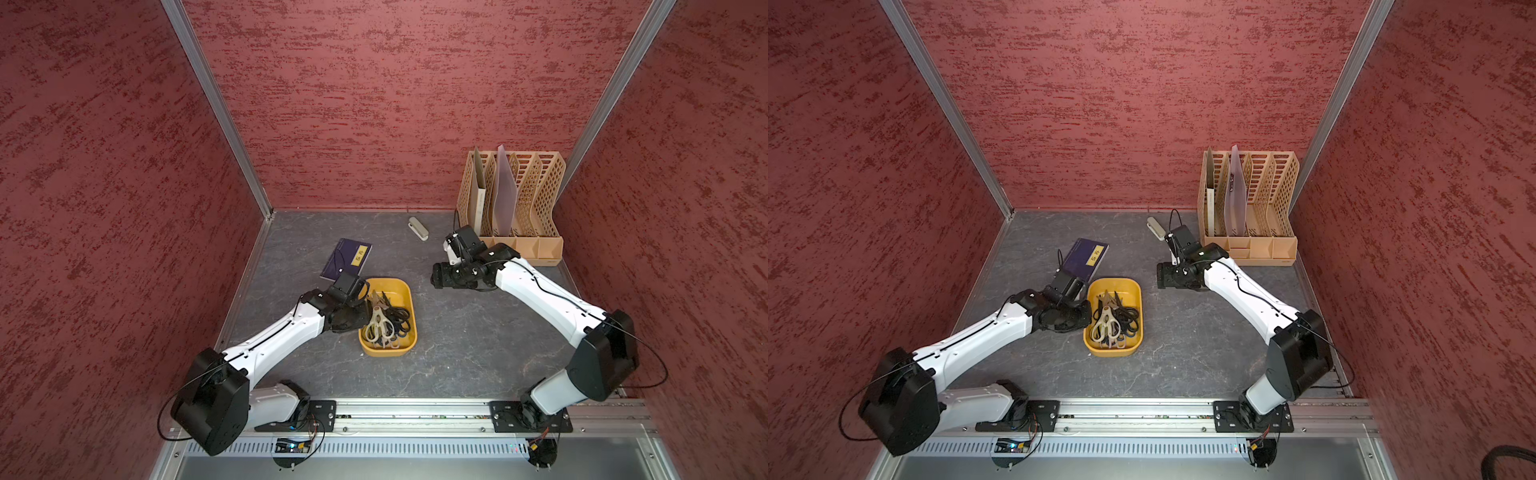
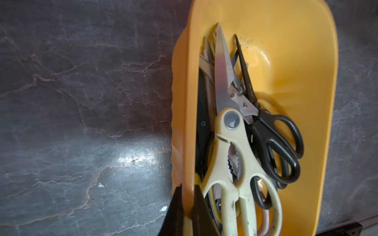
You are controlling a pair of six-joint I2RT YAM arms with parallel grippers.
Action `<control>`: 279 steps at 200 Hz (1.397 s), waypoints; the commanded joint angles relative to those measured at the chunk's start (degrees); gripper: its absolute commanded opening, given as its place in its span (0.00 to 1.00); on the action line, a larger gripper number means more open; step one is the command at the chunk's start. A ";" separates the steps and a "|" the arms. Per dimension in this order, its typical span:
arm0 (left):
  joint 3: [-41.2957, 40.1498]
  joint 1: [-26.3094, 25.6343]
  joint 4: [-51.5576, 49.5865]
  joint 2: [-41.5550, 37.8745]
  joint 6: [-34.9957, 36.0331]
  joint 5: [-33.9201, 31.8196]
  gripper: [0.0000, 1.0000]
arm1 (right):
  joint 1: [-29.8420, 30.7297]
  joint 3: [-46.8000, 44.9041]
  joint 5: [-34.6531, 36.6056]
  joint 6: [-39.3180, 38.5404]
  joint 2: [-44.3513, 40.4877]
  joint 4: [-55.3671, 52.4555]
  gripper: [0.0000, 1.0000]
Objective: Take the scissors out of the storage box
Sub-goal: Move the storage box to the center of the board, then pick up the scissors from the storage box.
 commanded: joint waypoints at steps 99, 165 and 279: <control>-0.84 15.61 2.15 -4.90 0.71 9.61 0.65 | 22.01 -1.17 0.44 19.25 0.02 3.06 0.49; -2.77 32.31 -1.87 -8.63 6.30 21.29 0.65 | 30.62 6.39 5.37 26.49 12.61 2.80 0.45; -5.44 36.05 -2.80 -10.86 9.29 25.11 0.66 | 31.01 10.13 13.32 28.07 19.59 -2.14 0.33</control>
